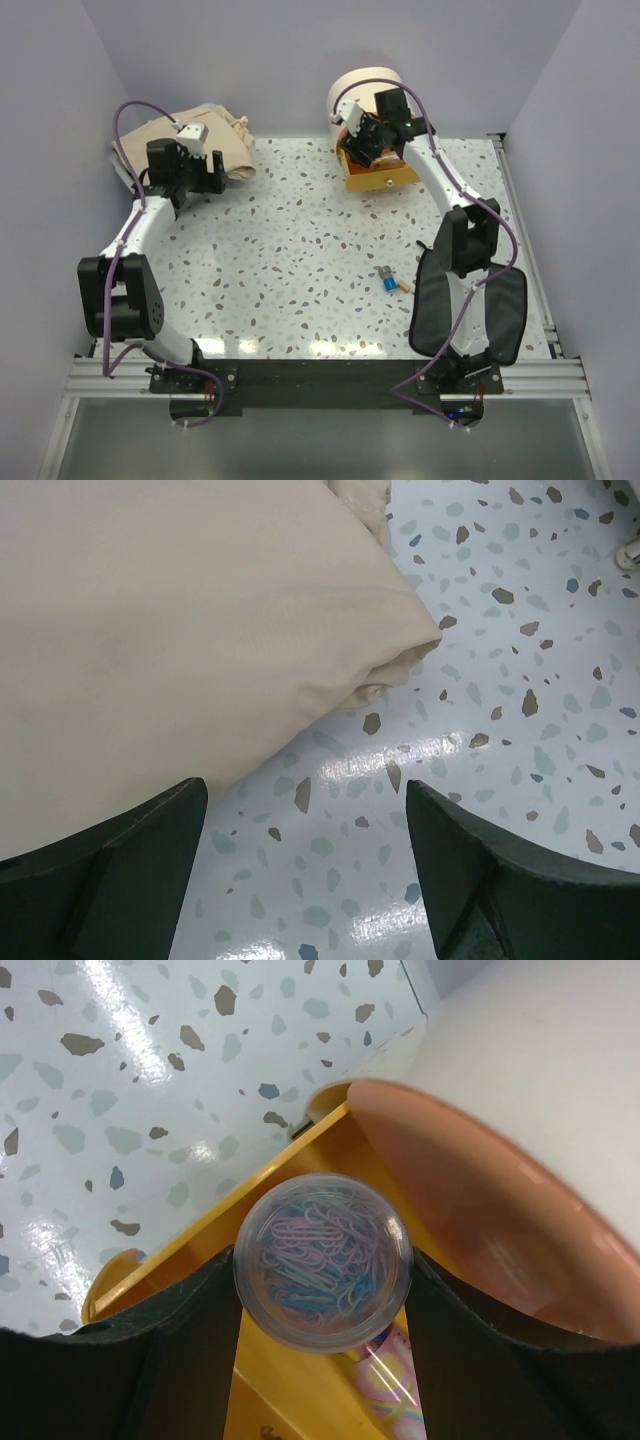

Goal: Sort the stationery into containers
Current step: Place the stationery in the drawer.

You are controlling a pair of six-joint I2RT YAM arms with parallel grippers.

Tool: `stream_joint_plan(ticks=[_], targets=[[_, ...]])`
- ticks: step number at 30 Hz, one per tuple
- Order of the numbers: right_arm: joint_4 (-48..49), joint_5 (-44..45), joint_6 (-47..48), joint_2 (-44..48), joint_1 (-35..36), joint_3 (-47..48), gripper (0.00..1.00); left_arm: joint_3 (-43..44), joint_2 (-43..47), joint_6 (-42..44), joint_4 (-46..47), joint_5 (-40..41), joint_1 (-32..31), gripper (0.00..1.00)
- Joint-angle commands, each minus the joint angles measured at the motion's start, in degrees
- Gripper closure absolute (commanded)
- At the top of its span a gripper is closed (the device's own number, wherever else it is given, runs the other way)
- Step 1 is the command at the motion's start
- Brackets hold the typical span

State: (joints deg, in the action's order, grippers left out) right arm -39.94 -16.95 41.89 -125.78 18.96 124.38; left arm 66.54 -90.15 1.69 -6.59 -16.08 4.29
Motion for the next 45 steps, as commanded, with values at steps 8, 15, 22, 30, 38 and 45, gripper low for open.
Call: stream_joint_plan(ticks=[8,15,22,30,38,45], targets=[[2.1,-0.9,-0.6,-2.9,-0.2,3.9,0.98,3.2,-1.6,1.6,0.4,0.6,-0.7,0.14],[2.4,-3.3,-2.3,-0.2,-1.3,3.9,1.0,4.7,-3.5,1.3,0.6,0.2,-0.9,0.14],[-3.9,-3.8,0.7,1.0,-1.7,8.1,1.0,4.7,-4.4,0.6,1.3,-0.4,-1.2,0.15],[-12.3,-3.4,4.6,0.0,-1.9,10.0,1.0,4.7,-5.5,0.0,2.0,-0.8,-1.6,0.15],[-9.5,-6.6,1.0,-2.7,-2.4,11.9,1.0,5.3,-5.7,0.2,1.8,-0.4,-1.7,0.15],[-1.5,-5.9,-0.3,-3.2,-2.4,9.6,1.0,5.3,-5.6,0.5,1.7,-0.1,-1.8,0.15]])
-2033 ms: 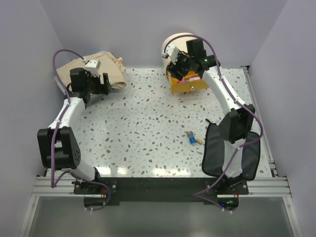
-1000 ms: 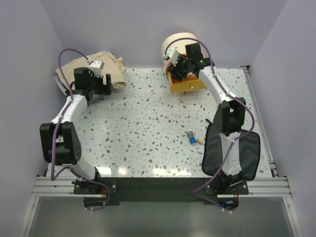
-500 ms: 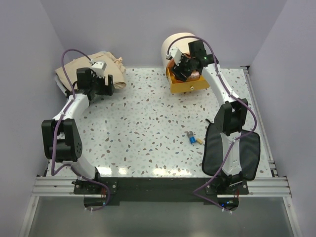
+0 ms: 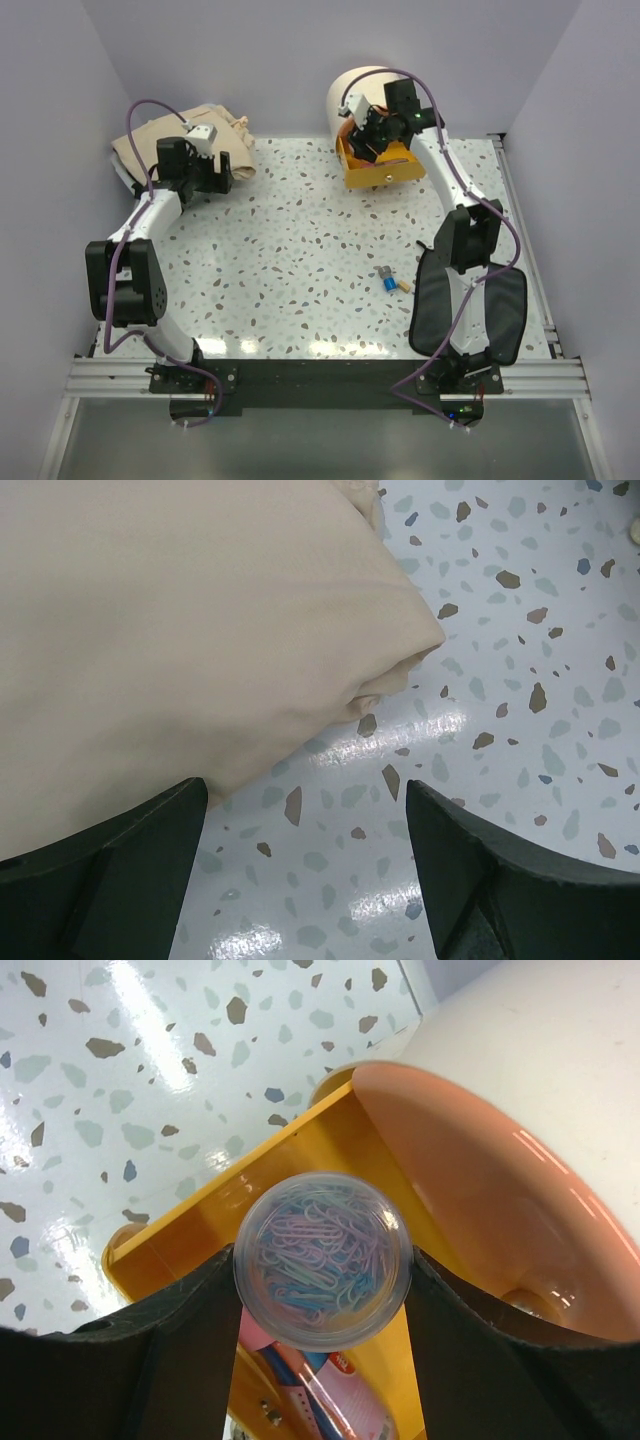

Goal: Sort the stationery into containers
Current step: Place the stationery in the drawer.

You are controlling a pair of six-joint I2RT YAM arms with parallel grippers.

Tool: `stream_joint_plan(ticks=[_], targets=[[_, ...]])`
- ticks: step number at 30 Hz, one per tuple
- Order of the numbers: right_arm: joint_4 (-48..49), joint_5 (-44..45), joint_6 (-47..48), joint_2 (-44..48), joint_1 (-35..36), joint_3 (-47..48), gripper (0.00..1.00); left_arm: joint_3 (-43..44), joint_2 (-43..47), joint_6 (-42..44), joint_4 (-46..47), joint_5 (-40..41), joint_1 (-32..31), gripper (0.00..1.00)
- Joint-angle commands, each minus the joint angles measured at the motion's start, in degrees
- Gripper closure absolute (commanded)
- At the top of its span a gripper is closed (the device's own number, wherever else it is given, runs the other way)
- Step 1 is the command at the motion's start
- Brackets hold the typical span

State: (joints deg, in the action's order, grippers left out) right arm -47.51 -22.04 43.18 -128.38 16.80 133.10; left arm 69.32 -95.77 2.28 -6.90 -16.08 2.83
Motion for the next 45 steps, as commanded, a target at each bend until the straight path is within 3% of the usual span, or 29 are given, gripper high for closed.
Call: stream_joint_plan(ticks=[1,10,12,14,21,24,28,34,37,39,40,41,42,45], targets=[[5.9,-0.7,-1.7,-1.5,-0.4,1.7,1.0,2.6,0.0,-0.1,2.0,-0.1,-0.4,0.15],[4.6,-0.5,-2.7,-2.8,-0.2,-0.5,0.93,2.8,-0.2,0.3,1.5,0.1,-0.5,0.14],[4.5,0.4,-3.7,-2.8,-0.3,-1.0,0.82,2.8,-0.3,0.4,1.5,0.1,-0.5,0.14],[5.6,2.2,-4.8,-2.5,-0.2,-1.3,0.64,2.9,-0.4,0.4,1.6,0.1,-0.5,0.14],[10.0,3.7,-6.7,1.3,-0.4,-4.2,0.36,3.1,-1.2,-0.1,2.0,-0.5,-1.0,0.14],[10.4,3.7,-7.6,3.0,-0.3,-4.3,0.29,3.3,-1.3,-0.3,2.2,-0.7,-1.2,0.15],[10.2,4.0,-8.5,4.9,-0.4,-3.8,0.23,3.7,-1.5,-0.6,2.6,-1.2,-1.6,0.14],[8.4,4.8,-10.4,8.8,-0.4,-2.7,0.21,4.6,-2.3,-1.8,3.2,-2.3,-2.0,0.14],[5.4,6.6,-10.0,11.8,-0.3,-3.0,0.22,5.1,-2.5,-1.8,3.6,-3.1,-2.3,0.14],[4.7,7.3,-9.5,16.0,-0.4,-7.3,0.41,5.2,-2.6,-1.8,4.0,-3.3,-2.4,0.14],[4.6,7.3,-8.8,17.5,-0.6,-9.6,0.52,5.1,-2.6,-1.8,4.2,-3.3,-2.3,0.15],[4.4,7.3,-7.2,19.4,-0.7,-12.1,0.92,5.0,-2.6,-3.4,4.4,-3.4,-2.3,0.15],[4.1,7.3,-6.4,22.4,-0.7,-17.3,1.0,5.0,-2.6,-3.6,4.5,-3.6,-2.4,0.15],[3.5,5.6,-4.1,26.8,-0.8,-26.9,1.0,4.9,-2.4,-3.9,4.8,-3.8,-4.1,0.15]])
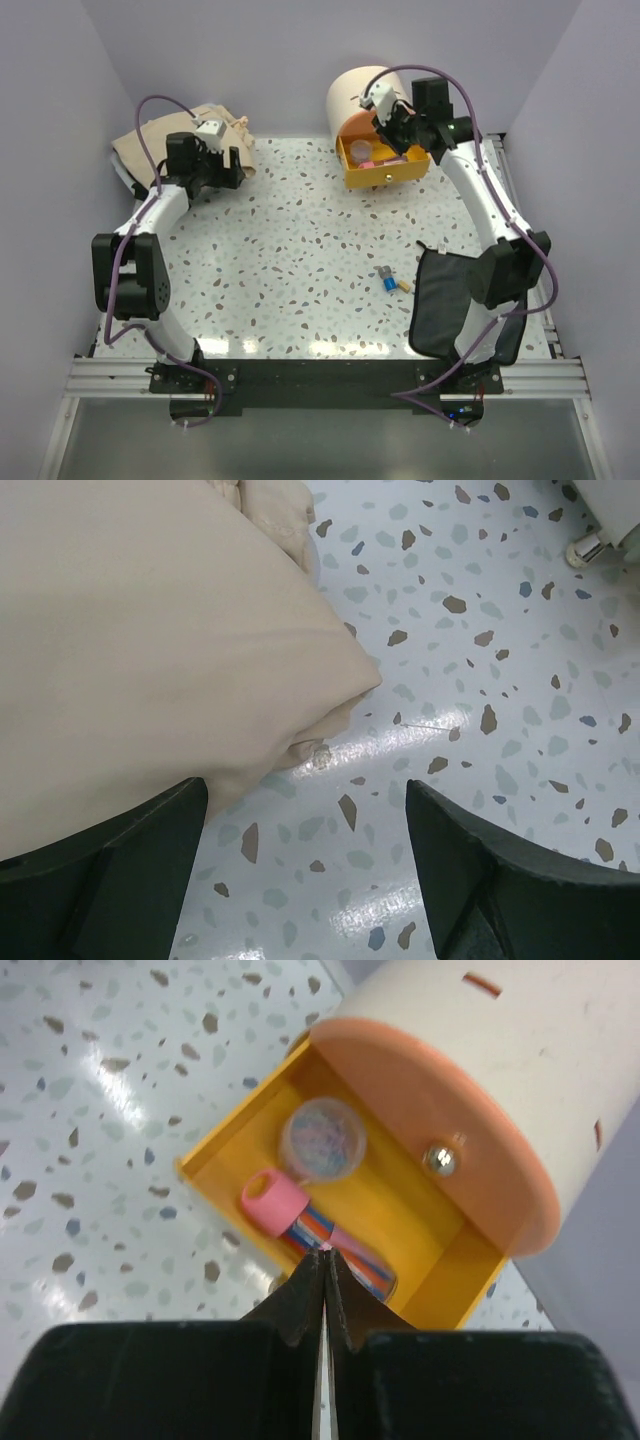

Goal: Sort the stationery into containers
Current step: Place the stationery in the drawer, then close the drawer in the storage box.

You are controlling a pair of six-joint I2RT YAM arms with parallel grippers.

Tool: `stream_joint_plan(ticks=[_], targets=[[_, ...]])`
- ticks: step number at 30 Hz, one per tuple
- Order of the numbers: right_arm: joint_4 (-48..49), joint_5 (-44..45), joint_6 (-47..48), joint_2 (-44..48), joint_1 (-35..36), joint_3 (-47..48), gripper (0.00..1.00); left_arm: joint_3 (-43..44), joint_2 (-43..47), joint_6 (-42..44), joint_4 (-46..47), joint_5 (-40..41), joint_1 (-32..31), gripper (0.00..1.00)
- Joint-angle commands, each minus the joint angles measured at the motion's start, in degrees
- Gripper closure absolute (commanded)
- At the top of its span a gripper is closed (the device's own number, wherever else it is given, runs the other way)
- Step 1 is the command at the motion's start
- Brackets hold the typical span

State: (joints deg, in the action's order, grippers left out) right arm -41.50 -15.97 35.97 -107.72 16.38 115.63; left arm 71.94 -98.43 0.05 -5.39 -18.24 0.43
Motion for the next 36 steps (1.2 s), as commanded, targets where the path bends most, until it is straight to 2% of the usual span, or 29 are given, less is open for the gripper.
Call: stream_joint_plan(ticks=[1,3,7,20,36], targets=[[-2.3,-1.2,3.5,8.9,-0.4,-11.5,1.0,2.2,0.1,-2.0,3.4,-1.7,-2.0,0.16],[-1.1,-2.4,3.1,10.8,-0.3,-16.3,1.0,2.3,0.0,-2.3,3.7,-2.1,-2.5,0.16],[0.4,-2.8,1.7,10.9,-0.4,-18.8,1.0,3.3,-0.7,-2.3,3.7,-1.8,-4.7,0.16],[3.3,-2.5,3.3,0.2,-0.3,-13.5,1.0,4.1,-1.0,-0.7,2.6,-0.2,-8.5,0.16],[19.6,3.3,5.3,-9.5,-0.1,-6.6,1.0,4.4,-3.0,-0.3,2.2,1.1,-10.7,0.16]])
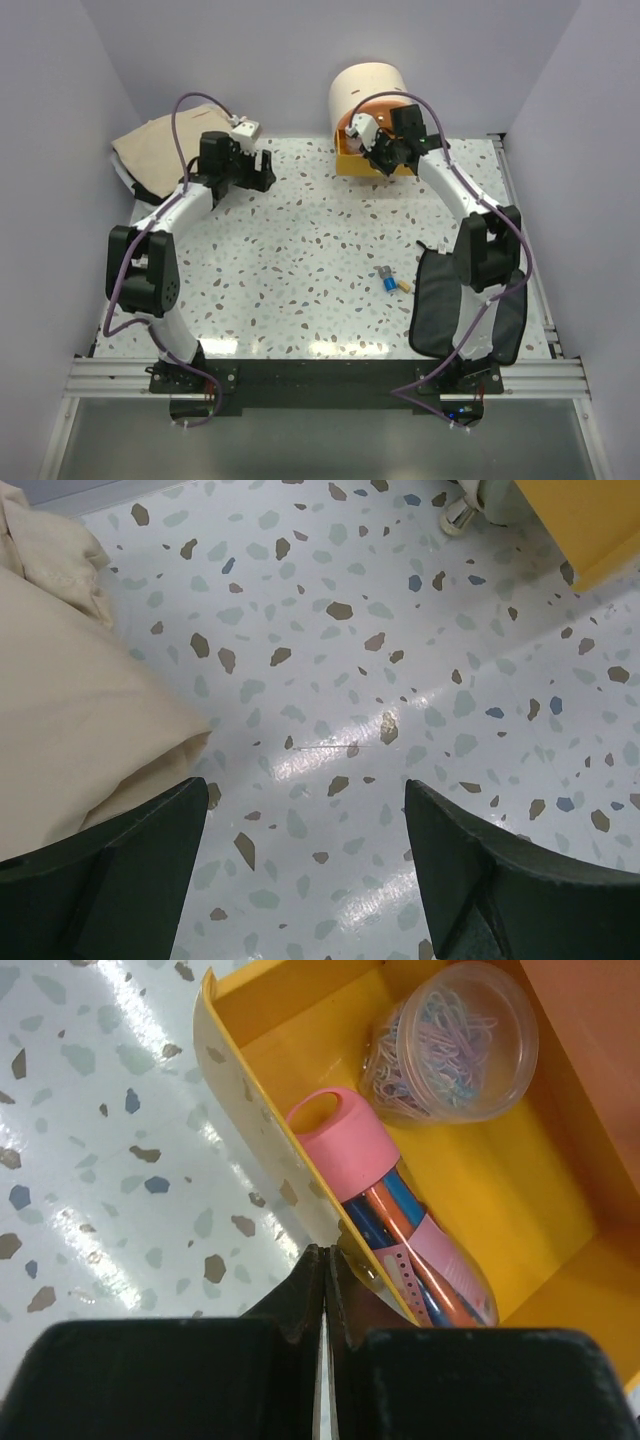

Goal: Sort the stationery into containers
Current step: Close the drawer in the storage box.

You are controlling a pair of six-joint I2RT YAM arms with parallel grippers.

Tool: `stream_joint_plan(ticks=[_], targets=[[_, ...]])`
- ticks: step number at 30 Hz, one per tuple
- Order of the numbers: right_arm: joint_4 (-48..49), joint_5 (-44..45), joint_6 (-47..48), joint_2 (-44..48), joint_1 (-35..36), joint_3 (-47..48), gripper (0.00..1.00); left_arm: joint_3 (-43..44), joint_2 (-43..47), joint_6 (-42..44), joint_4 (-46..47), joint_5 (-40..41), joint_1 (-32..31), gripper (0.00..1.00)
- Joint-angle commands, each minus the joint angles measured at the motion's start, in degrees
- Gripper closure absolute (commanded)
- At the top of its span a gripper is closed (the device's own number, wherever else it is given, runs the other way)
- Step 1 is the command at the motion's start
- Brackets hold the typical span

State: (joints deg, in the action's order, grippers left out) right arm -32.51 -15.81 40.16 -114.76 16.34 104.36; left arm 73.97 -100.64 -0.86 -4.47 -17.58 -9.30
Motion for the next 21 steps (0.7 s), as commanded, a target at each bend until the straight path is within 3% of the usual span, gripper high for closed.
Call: stream_joint_plan(ticks=[1,9,17,21], targets=[[11.1,3.8,0.9,-3.1,-0.1,5.2,1.0,2.5,-0.9,0.6,1.3,0.4,-1.2,0.16],[14.7,9.4,1.8,-8.2,0.3,8.9,1.0,2.3,-0.9,2.8,1.0,1.2,-2.4,0.15],[18.8,15.6,7.9,-5.7,-0.5,3.4,1.0,1.7,-0.9,3.2,1.0,1.8,-2.9,0.15],[17.7,18.2,7.4,-6.9,-1.7,5.9,1.0,2.2,-1.4,3.2,1.0,1.7,-3.4,0.15]])
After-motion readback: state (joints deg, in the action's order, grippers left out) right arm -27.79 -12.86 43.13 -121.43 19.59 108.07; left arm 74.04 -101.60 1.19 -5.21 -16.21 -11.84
